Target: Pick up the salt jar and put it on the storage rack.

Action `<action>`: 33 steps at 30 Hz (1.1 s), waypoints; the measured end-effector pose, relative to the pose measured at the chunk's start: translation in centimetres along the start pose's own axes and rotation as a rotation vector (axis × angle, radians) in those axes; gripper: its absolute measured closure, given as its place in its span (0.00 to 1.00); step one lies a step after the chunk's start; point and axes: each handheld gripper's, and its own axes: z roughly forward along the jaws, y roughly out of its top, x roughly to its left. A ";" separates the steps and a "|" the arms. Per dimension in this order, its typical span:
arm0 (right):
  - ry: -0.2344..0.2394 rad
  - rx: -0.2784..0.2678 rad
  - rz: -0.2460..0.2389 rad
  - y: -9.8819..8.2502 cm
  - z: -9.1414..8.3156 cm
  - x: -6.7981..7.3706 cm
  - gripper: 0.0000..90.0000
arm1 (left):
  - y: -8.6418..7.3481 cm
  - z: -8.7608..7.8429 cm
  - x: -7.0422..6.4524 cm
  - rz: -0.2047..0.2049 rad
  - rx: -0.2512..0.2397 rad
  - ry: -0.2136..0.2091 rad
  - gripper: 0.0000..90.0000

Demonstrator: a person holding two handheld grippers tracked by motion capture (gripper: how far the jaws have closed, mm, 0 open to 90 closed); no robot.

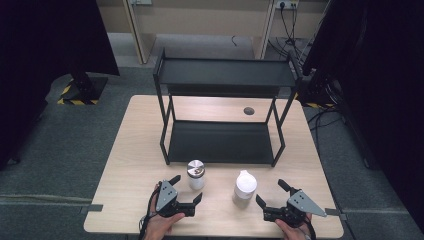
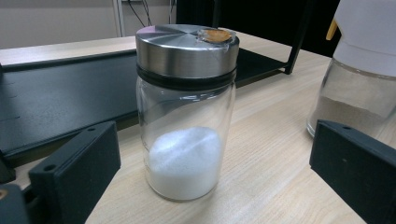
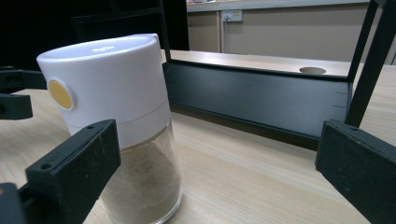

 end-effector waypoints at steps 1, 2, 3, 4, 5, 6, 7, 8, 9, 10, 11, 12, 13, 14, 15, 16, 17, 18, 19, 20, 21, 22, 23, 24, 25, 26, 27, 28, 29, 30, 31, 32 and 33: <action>0.000 -0.001 -0.001 0.0 0.0 0.0 0.00 | 0.0 0.0 0.0 0.000 0.001 0.001 0.01; 0.001 -0.001 0.000 0.0 0.0 0.0 0.00 | 0.0 0.1 0.0 0.000 0.002 0.002 0.01; 0.001 -0.002 0.000 0.0 0.0 0.0 0.00 | 0.0 0.1 0.0 0.000 0.002 0.003 0.01; 0.001 -0.002 0.001 0.0 0.0 0.0 0.00 | 0.1 0.1 0.1 0.000 0.001 0.003 0.01; 0.000 -0.003 0.001 0.0 0.0 0.0 0.00 | 0.1 0.1 0.1 0.001 0.001 0.005 0.01; 0.000 -0.004 0.001 0.0 0.0 0.0 0.00 | 0.1 0.1 0.1 0.002 0.000 0.006 0.01; 0.000 -0.004 0.001 0.0 0.0 0.0 0.00 | 0.2 0.2 0.1 0.003 -0.001 0.007 0.01; 0.001 -0.003 0.001 0.0 0.0 0.0 0.00 | 0.2 0.2 0.1 0.000 -0.003 0.008 0.01; 0.001 -0.003 0.002 0.0 0.0 0.0 0.00 | 0.3 0.3 0.1 0.001 -0.003 0.010 0.01; 0.001 -0.003 0.001 0.0 0.0 0.0 0.00 | 0.3 0.4 0.1 -0.001 -0.006 0.011 0.01; 0.001 -0.003 0.001 0.0 0.0 0.0 0.00 | 0.3 0.4 0.2 -0.002 -0.005 0.011 0.01; 0.001 -0.003 0.001 0.0 0.0 0.0 0.00 | 0.4 0.5 0.2 -0.003 -0.005 0.011 0.01; 0.002 -0.004 0.001 0.0 0.0 0.0 0.00 | 0.4 0.6 0.2 -0.003 -0.005 0.011 0.01; 0.002 -0.006 0.000 0.0 0.0 -0.1 0.00 | 0.4 0.7 0.2 0.000 -0.003 0.012 0.01; 0.002 -0.007 0.000 0.0 0.0 -0.1 0.00 | 0.5 0.8 0.2 0.001 -0.003 0.012 0.01; 0.002 -0.007 0.002 -0.1 0.0 -0.1 0.00 | 0.5 0.9 0.2 0.001 -0.003 0.012 0.01; 0.002 -0.006 0.004 0.0 0.0 -0.1 0.00 | 0.5 1.0 0.2 0.002 -0.003 0.012 0.01; 0.001 -0.007 0.003 -0.1 0.0 -0.1 0.00 | 0.5 1.1 0.2 0.001 -0.005 0.013 0.01; 0.002 -0.006 0.005 -0.1 0.0 -0.1 0.00 | 0.5 1.2 0.2 -0.003 -0.008 0.014 0.01; 0.003 -0.007 0.005 -0.1 0.0 -0.1 0.00 | 0.6 1.2 0.3 -0.003 -0.008 0.014 0.01; 0.003 -0.007 0.006 -0.1 0.0 -0.1 0.00 | 0.6 1.2 0.3 -0.007 -0.009 0.016 0.01; 0.004 -0.008 0.007 -0.1 0.0 -0.1 0.00 | 0.6 1.3 0.3 -0.007 -0.009 0.017 0.01; 0.004 -0.008 0.008 -0.1 0.0 -0.1 0.00 | 0.6 1.4 0.4 -0.007 -0.009 0.019 0.01; 0.005 -0.008 0.009 -0.1 0.0 -0.1 0.00 | 0.7 1.4 0.4 -0.010 -0.009 0.020 0.01; 0.005 -0.008 0.010 -0.1 0.0 -0.1 0.00 | 0.7 1.4 0.5 -0.010 -0.009 0.020 0.01; 0.005 -0.008 0.010 -0.1 0.0 -0.1 0.00 | 0.8 1.5 0.5 -0.008 -0.007 0.021 0.01; 0.005 -0.007 0.010 -0.1 0.0 -0.1 0.00 | 0.8 1.6 0.5 -0.005 -0.008 0.021 0.01; 0.005 -0.008 0.010 -0.1 0.0 -0.1 0.00 | 0.9 1.7 0.6 -0.004 -0.007 0.021 0.01; 0.005 -0.008 0.011 -0.1 0.0 -0.1 0.00 | 1.0 1.8 0.6 -0.002 -0.007 0.019 0.01; 0.005 -0.008 0.010 -0.1 0.0 -0.1 0.00 | 1.0 1.9 0.6 0.001 -0.008 0.019 0.01; 0.005 -0.008 0.010 -0.1 0.0 -0.1 0.00 | 1.1 2.0 0.6 0.001 -0.008 0.018 0.01; 0.005 -0.009 0.010 -0.1 0.0 -0.1 0.00 | 1.1 2.1 0.5 0.000 -0.007 0.018 0.01; 0.005 -0.009 0.011 -0.1 0.0 -0.1 0.00 | 1.2 2.2 0.5 0.000 -0.007 0.017 0.01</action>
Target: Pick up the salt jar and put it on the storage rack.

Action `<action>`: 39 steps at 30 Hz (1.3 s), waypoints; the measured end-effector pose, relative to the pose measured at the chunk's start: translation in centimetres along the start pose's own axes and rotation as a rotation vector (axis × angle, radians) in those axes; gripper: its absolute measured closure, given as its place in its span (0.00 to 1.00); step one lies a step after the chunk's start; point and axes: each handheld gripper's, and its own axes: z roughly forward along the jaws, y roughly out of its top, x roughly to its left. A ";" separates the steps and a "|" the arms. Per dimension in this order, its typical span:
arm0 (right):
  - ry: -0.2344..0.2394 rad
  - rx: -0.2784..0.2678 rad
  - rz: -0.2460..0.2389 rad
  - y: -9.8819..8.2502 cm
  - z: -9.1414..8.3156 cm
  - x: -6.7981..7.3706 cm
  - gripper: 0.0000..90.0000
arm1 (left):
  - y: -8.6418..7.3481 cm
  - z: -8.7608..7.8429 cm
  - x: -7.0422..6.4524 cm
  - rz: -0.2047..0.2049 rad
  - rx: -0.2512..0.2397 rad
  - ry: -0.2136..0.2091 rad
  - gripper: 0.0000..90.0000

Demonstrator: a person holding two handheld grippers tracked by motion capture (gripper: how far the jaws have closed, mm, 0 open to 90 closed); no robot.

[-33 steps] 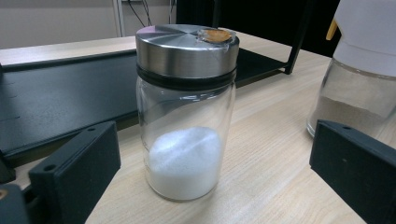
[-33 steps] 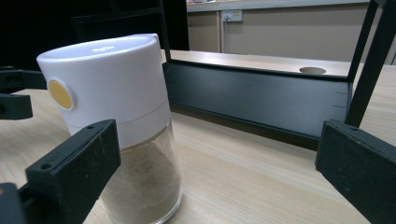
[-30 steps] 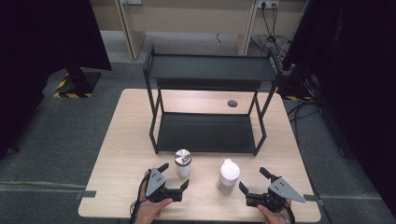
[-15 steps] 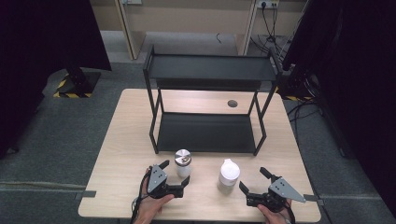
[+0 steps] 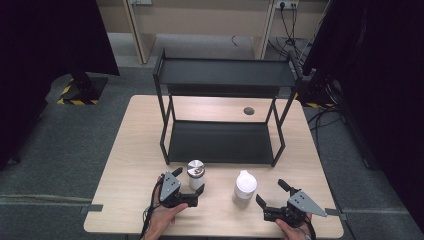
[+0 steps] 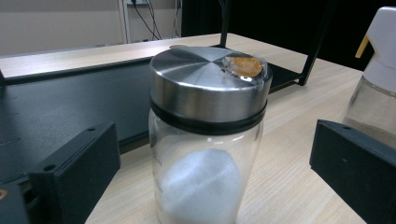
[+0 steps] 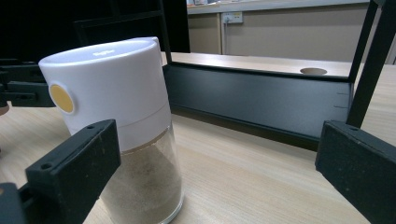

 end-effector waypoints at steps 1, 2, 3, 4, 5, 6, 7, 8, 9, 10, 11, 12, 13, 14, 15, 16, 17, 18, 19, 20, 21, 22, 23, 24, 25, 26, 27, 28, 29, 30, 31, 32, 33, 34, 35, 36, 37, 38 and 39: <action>0.000 -0.001 0.001 0.0 0.0 0.0 0.00 | 0.0 0.1 0.0 0.003 0.002 -0.001 0.01; 0.000 -0.001 0.001 0.0 0.0 0.0 0.00 | 0.1 0.3 -0.1 0.001 0.003 -0.002 0.01; 0.000 -0.001 0.001 0.0 0.0 0.0 0.00 | 0.1 0.4 -0.1 0.004 0.005 -0.003 0.01; 0.000 -0.001 0.001 0.0 0.0 0.0 0.00 | 0.1 0.5 -0.1 0.004 0.005 -0.004 0.01; 0.000 -0.001 0.001 0.0 0.0 0.0 0.00 | 0.2 0.6 -0.1 0.007 0.007 -0.005 0.01; -0.001 -0.001 0.001 0.0 0.0 0.0 0.00 | 0.2 0.8 -0.1 0.007 0.009 -0.005 0.01; 0.000 -0.002 0.001 0.0 0.0 0.0 0.00 | 0.3 0.9 -0.2 0.008 0.009 -0.003 0.01; 0.000 -0.002 0.001 0.0 0.0 0.0 0.00 | 0.3 1.0 -0.2 0.009 0.011 -0.001 0.01; 0.001 -0.002 0.001 0.0 0.0 0.0 0.00 | 0.4 1.1 -0.2 0.011 0.011 0.001 0.01; 0.001 -0.002 0.001 0.0 0.0 0.0 0.00 | 0.4 1.3 -0.1 0.011 0.012 0.001 0.01; 0.001 -0.002 0.002 0.0 0.0 0.0 0.00 | 0.5 1.4 -0.1 0.011 0.013 0.001 0.02; 0.000 -0.002 0.003 0.0 0.0 0.0 0.00 | 0.5 1.5 -0.1 0.016 0.015 0.001 0.02; 0.000 -0.002 0.003 0.0 0.0 0.0 0.00 | 0.5 1.6 -0.1 0.018 0.015 0.003 0.03; 0.000 -0.002 0.004 0.0 0.0 0.0 0.00 | 0.5 1.7 -0.1 0.018 0.017 0.006 0.03; 0.000 -0.002 0.004 0.0 0.0 0.0 0.00 | 0.5 1.8 -0.1 0.015 0.019 0.007 0.04; 0.000 -0.001 0.004 0.0 0.0 0.0 0.00 | 0.6 1.9 0.0 0.016 0.020 0.009 0.05; 0.000 -0.001 0.003 0.0 0.0 0.0 0.00 | 0.6 2.0 0.0 0.016 0.020 0.011 0.05; 0.001 -0.001 0.003 0.0 0.0 0.0 0.00 | 0.7 2.1 0.1 0.017 0.019 0.012 0.06; 0.001 0.000 0.003 0.0 0.0 0.0 0.00 | 0.7 2.2 0.1 0.016 0.018 0.014 0.06; 0.000 0.000 0.004 0.0 0.0 0.0 0.00 | 0.8 2.2 0.2 0.019 0.018 0.015 0.07; 0.000 0.001 0.005 0.0 0.0 0.0 0.00 | 0.9 2.3 0.2 0.020 0.017 0.017 0.08; -0.001 0.002 0.005 0.0 0.0 -0.1 0.00 | 0.9 2.3 0.3 0.019 0.018 0.018 0.09; -0.001 0.002 0.005 0.0 0.0 -0.1 0.00 | 1.0 2.4 0.3 0.020 0.020 0.017 0.11; -0.001 0.002 0.006 0.0 0.0 -0.1 0.00 | 1.0 2.4 0.4 0.023 0.025 0.016 0.12; -0.001 0.003 0.006 0.0 0.0 -0.1 0.00 | 1.0 2.5 0.4 0.023 0.027 0.015 0.12; -0.001 0.003 0.006 0.0 0.1 -0.1 0.00 | 1.0 2.6 0.5 0.023 0.030 0.013 0.13; -0.001 0.003 0.005 0.0 0.1 -0.1 0.00 | 1.0 2.6 0.5 0.025 0.033 0.010 0.14; -0.001 0.004 0.005 0.0 0.1 -0.1 0.00 | 1.0 2.6 0.4 0.024 0.034 0.008 0.15; -0.001 0.004 0.006 0.0 0.1 -0.1 0.00 | 1.0 2.6 0.4 0.025 0.035 0.008 0.16; -0.001 0.004 0.006 0.0 0.1 -0.1 0.00 | 0.9 2.7 0.3 0.030 0.036 0.009 0.17; -0.001 0.004 0.006 0.0 0.1 -0.1 0.00 | 0.9 2.7 0.3 0.031 0.036 0.010 0.18; -0.001 0.004 0.005 0.0 0.1 -0.1 0.00 | 0.9 2.7 0.3 0.031 0.036 0.010 0.20; -0.002 0.004 0.006 0.0 0.1 -0.1 0.00 | 0.9 2.7 0.3 0.029 0.036 0.010 0.21; -0.002 0.004 0.006 0.0 0.1 -0.1 0.00 | 0.9 2.7 0.3 0.029 0.036 0.009 0.23; -0.002 0.004 0.006 0.0 0.1 -0.1 0.00 | 0.9 2.7 0.4 0.031 0.037 0.008 0.25; -0.002 0.004 0.006 0.0 0.1 0.0 0.00 | 0.9 2.7 0.4 0.032 0.038 0.006 0.27; -0.002 0.005 0.006 0.0 0.1 -0.1 0.00 | 0.8 2.7 0.4 0.035 0.038 0.004 0.29; -0.002 0.005 0.006 0.0 0.1 -0.1 0.00 | 0.8 2.7 0.4 0.035 0.038 0.004 0.31; -0.002 0.005 0.005 0.0 0.1 0.0 0.00 | 0.8 2.7 0.3 0.040 0.040 0.008 0.31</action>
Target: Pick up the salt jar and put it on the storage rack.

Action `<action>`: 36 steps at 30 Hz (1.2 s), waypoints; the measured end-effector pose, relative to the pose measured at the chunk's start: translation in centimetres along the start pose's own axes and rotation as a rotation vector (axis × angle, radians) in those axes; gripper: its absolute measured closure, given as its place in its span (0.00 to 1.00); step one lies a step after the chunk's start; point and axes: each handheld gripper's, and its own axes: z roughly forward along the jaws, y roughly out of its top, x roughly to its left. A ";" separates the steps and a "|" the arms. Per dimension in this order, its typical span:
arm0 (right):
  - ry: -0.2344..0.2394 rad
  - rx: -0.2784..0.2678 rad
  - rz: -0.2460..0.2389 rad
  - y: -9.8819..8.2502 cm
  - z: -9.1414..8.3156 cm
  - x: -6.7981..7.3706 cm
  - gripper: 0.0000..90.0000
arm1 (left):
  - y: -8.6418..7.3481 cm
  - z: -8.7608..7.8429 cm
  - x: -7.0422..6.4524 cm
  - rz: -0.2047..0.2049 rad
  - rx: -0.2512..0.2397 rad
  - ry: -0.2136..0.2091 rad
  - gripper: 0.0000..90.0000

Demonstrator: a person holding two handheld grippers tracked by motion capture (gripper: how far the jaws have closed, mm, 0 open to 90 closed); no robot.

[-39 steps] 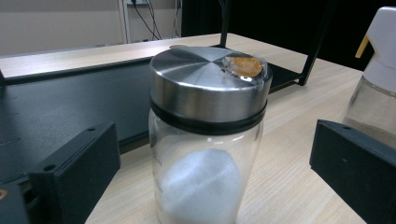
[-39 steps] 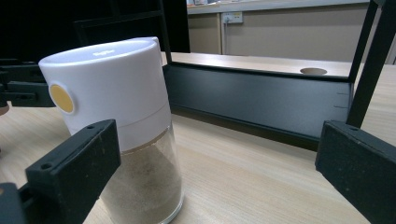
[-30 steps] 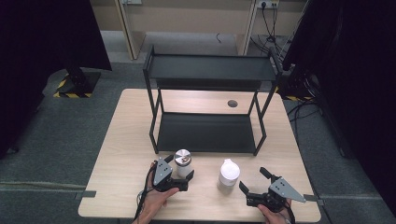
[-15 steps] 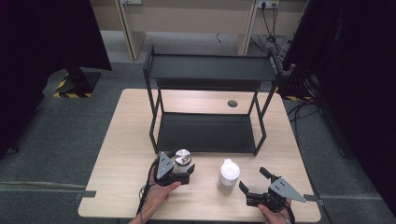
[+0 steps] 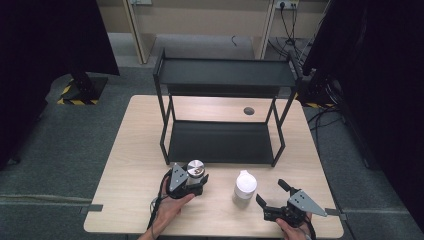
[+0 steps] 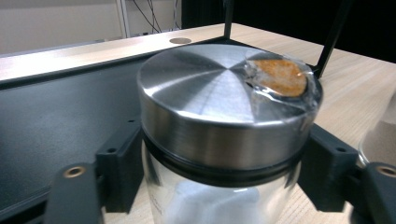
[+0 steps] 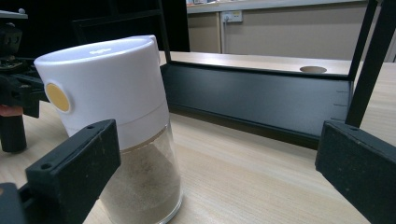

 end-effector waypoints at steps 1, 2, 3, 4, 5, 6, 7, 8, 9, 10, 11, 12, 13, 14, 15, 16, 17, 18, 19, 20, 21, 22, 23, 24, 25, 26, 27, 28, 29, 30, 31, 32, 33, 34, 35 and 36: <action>0.000 0.000 0.000 0.0 0.0 0.0 0.00 | 0.0 0.0 0.0 0.003 -0.001 0.004 0.32; -0.001 0.001 0.000 0.0 0.0 0.0 0.00 | -0.1 0.0 0.0 0.001 -0.002 0.002 0.33; -0.001 0.001 0.000 0.0 0.0 0.0 0.00 | -0.1 0.0 0.0 0.000 -0.003 0.001 0.33; -0.001 0.000 0.000 0.0 0.0 0.0 0.00 | -0.1 0.0 0.0 0.005 -0.003 0.003 0.33; -0.001 0.000 0.000 0.0 0.0 0.0 0.00 | -0.1 0.0 -0.1 0.008 -0.003 0.005 0.34; -0.001 0.000 -0.001 0.0 0.0 0.0 0.00 | -0.1 0.0 -0.1 0.009 -0.004 0.006 0.34; -0.001 0.000 0.000 0.0 0.0 0.0 0.00 | -0.1 0.0 -0.1 0.009 -0.007 0.007 0.34; -0.001 0.000 0.000 0.0 0.0 0.0 0.00 | -0.1 0.0 -0.1 0.009 -0.007 0.007 0.34; -0.001 0.000 -0.001 0.0 0.0 0.0 0.00 | -0.2 0.0 -0.1 0.010 -0.008 0.008 0.34; 0.000 -0.001 -0.002 0.0 0.0 0.0 0.00 | -0.1 0.0 -0.1 0.010 -0.007 0.009 0.34; 0.000 -0.002 -0.003 0.0 -0.1 0.0 0.00 | -0.1 -0.1 -0.1 0.009 -0.005 0.008 0.34; -0.001 -0.002 -0.002 0.0 -0.1 0.0 0.00 | 0.0 -0.1 -0.1 0.009 -0.003 0.008 0.34; -0.001 -0.003 -0.001 0.0 -0.1 -0.1 0.00 | 0.0 -0.1 -0.1 0.006 -0.003 0.007 0.34; -0.001 -0.003 -0.001 0.0 -0.1 -0.1 0.00 | 0.0 -0.2 0.0 0.005 -0.002 0.005 0.34; 0.000 -0.005 -0.002 0.0 -0.1 -0.1 0.00 | 0.1 -0.3 0.0 0.000 -0.002 0.004 0.34; 0.000 -0.005 -0.002 0.0 -0.1 -0.1 0.00 | 0.1 -0.3 0.0 0.000 -0.002 0.004 0.34; 0.000 -0.005 -0.003 0.0 -0.1 -0.1 0.00 | 0.1 -0.3 0.0 0.001 -0.003 0.004 0.34; 0.000 -0.005 -0.002 0.0 -0.1 -0.1 0.00 | 0.2 -0.3 0.0 0.000 -0.004 0.005 0.34; 0.000 -0.006 -0.003 0.0 -0.1 -0.1 0.00 | 0.2 -0.4 0.0 0.001 -0.008 0.004 0.34; 0.001 -0.008 -0.006 0.0 -0.1 -0.1 0.00 | 0.3 -0.5 0.1 0.002 -0.010 0.004 0.34; 0.001 -0.009 -0.007 0.0 -0.1 -0.1 0.00 | 0.3 -0.5 0.1 0.003 -0.013 0.002 0.34; 0.001 -0.009 -0.007 0.0 -0.1 -0.1 0.00 | 0.4 -0.6 0.1 0.005 -0.017 0.002 0.34; 0.001 -0.009 -0.007 0.0 -0.1 -0.1 0.00 | 0.5 -0.7 0.1 0.007 -0.018 0.001 0.34; 0.000 -0.008 -0.006 0.0 -0.1 -0.1 0.00 | 0.8 -0.9 0.1 0.010 -0.022 -0.002 0.34; 0.000 -0.008 -0.006 0.0 -0.1 -0.1 0.00 | 0.8 -0.9 0.1 0.010 -0.022 -0.002 0.34; 0.000 -0.008 -0.006 0.0 -0.1 -0.1 0.00 | 0.9 -0.9 0.1 0.007 -0.023 -0.003 0.34; 0.001 -0.009 -0.007 0.0 -0.1 -0.1 0.00 | 1.1 -1.0 0.1 0.005 -0.024 -0.007 0.34; 0.001 -0.009 -0.007 0.0 -0.2 -0.1 0.00 | 1.3 -1.1 0.1 0.003 -0.024 -0.011 0.34; 0.001 -0.010 -0.007 0.0 -0.2 -0.1 0.00 | 1.4 -1.1 0.1 0.001 -0.026 -0.014 0.34; 0.000 -0.010 -0.007 0.0 -0.2 -0.1 0.00 | 1.6 -1.2 0.2 0.004 -0.025 -0.018 0.34; 0.000 -0.010 -0.006 0.0 -0.2 -0.1 0.00 | 1.8 -1.3 0.2 0.006 -0.024 -0.022 0.34; 0.000 -0.010 -0.006 0.0 -0.2 -0.1 0.00 | 2.0 -1.3 0.1 0.004 -0.024 -0.022 0.34; -0.001 -0.010 -0.006 0.0 -0.2 -0.1 0.00 | 2.1 -1.4 0.1 0.005 -0.024 -0.023 0.34; -0.002 -0.011 -0.004 0.0 -0.2 -0.1 0.00 | 2.3 -1.5 0.1 0.005 -0.024 -0.025 0.34; -0.002 -0.011 -0.004 0.0 -0.2 -0.1 0.00 | 2.4 -1.6 0.2 0.006 -0.026 -0.027 0.34; -0.001 -0.011 -0.004 0.0 -0.2 -0.1 0.00 | 2.6 -1.7 0.2 0.005 -0.027 -0.030 0.34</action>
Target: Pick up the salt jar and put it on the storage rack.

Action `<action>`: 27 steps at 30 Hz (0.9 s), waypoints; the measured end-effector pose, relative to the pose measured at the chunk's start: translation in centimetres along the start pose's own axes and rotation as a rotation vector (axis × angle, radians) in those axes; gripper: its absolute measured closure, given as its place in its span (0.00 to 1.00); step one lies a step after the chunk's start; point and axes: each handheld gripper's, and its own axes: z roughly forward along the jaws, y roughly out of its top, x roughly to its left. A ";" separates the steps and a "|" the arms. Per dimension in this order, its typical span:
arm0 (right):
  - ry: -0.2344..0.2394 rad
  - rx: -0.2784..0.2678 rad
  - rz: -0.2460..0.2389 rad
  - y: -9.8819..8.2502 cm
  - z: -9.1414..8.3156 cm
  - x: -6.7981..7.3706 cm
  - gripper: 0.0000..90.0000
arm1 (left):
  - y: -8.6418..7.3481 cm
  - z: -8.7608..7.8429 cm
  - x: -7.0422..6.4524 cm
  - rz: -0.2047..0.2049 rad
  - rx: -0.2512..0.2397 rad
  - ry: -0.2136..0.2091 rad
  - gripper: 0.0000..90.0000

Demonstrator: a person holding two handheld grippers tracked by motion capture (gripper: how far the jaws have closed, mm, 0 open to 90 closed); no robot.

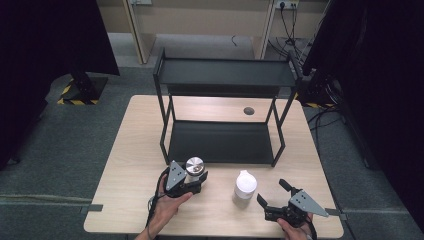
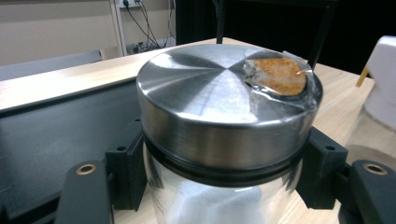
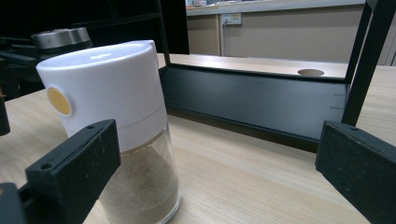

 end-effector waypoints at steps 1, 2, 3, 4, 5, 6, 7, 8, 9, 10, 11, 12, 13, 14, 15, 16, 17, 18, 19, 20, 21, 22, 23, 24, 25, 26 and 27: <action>0.000 0.000 -0.001 0.0 0.0 0.0 0.00 | 0.1 -0.1 0.0 -0.001 0.000 -0.002 0.34; 0.001 0.000 -0.001 0.0 0.0 0.0 0.00 | 0.2 -0.1 0.0 -0.001 -0.002 -0.004 0.34; 0.001 0.001 0.000 0.0 0.0 0.0 0.00 | 0.4 -0.2 0.1 -0.001 -0.004 -0.007 0.34; 0.001 0.001 0.000 0.0 0.0 0.0 0.00 | 0.5 -0.3 0.1 -0.004 -0.005 -0.010 0.34; 0.000 0.001 0.001 0.0 0.0 0.0 0.00 | 0.7 -0.4 0.2 -0.007 -0.005 -0.015 0.34; 0.000 0.000 0.002 0.0 0.0 0.0 0.00 | 0.8 -0.4 0.2 -0.008 -0.004 -0.019 0.34; 0.000 0.000 0.002 0.0 0.0 0.0 0.00 | 1.0 -0.4 0.3 -0.010 -0.002 -0.023 0.34; 0.000 0.000 0.002 0.0 0.0 0.0 0.00 | 1.3 -0.5 0.4 -0.009 0.002 -0.027 0.34; 0.000 0.001 0.003 0.0 0.0 0.0 0.00 | 1.7 -0.5 0.5 -0.004 0.005 -0.030 0.34; 0.000 -0.001 0.002 0.0 0.0 0.0 0.00 | 2.0 -0.6 0.5 0.002 0.006 -0.031 0.34; 0.000 -0.002 0.001 0.0 0.0 0.0 0.00 | 2.2 -0.7 0.6 0.005 0.006 -0.033 0.34; 0.000 -0.002 0.001 0.0 0.0 0.0 0.00 | 2.5 -0.7 0.7 0.008 0.005 -0.036 0.34; 0.001 -0.001 0.004 0.0 0.0 0.0 0.00 | 2.7 -0.7 0.7 0.010 0.005 -0.038 0.34; 0.001 0.000 0.003 0.0 0.0 0.0 0.00 | 3.1 -0.8 0.8 0.014 0.005 -0.039 0.34; 0.001 0.000 0.004 0.0 0.0 -0.1 0.00 | 3.4 -0.8 0.9 0.016 0.005 -0.040 0.34; 0.002 0.001 0.003 0.0 0.0 -0.1 0.00 | 3.6 -0.9 0.9 0.018 0.005 -0.040 0.34; 0.003 0.001 0.003 0.0 0.1 -0.1 0.00 | 3.9 -0.9 1.0 0.020 0.006 -0.041 0.34; 0.003 0.000 0.003 0.0 0.0 -0.1 0.00 | 4.2 -0.9 1.1 0.022 0.008 -0.044 0.34; 0.003 0.000 0.004 0.0 0.0 -0.1 0.00 | 4.4 -0.9 1.1 0.024 0.009 -0.045 0.34; 0.003 0.000 0.003 0.0 0.0 -0.1 0.00 | 4.7 -0.9 1.2 0.025 0.011 -0.048 0.34; 0.003 0.000 0.004 0.0 0.0 -0.1 0.00 | 4.9 -0.9 1.2 0.026 0.011 -0.050 0.34; 0.003 -0.001 0.005 0.0 0.0 -0.1 0.00 | 5.1 -0.9 1.3 0.026 0.013 -0.053 0.34; 0.002 -0.001 0.006 0.0 0.0 -0.1 0.00 | 5.4 -0.9 1.3 0.025 0.014 -0.056 0.34; 0.002 -0.001 0.004 0.0 0.0 -0.1 0.00 | 5.5 -0.9 1.4 0.023 0.013 -0.058 0.34; 0.002 -0.002 0.005 0.0 0.0 -0.1 0.00 | 5.6 -0.9 1.4 0.022 0.013 -0.059 0.34; 0.002 -0.002 0.006 0.0 0.0 -0.1 0.00 | 5.8 -0.9 1.5 0.016 0.012 -0.062 0.34; 0.002 -0.002 0.006 0.0 0.0 -0.1 0.00 | 6.0 -0.9 1.5 0.013 0.010 -0.065 0.34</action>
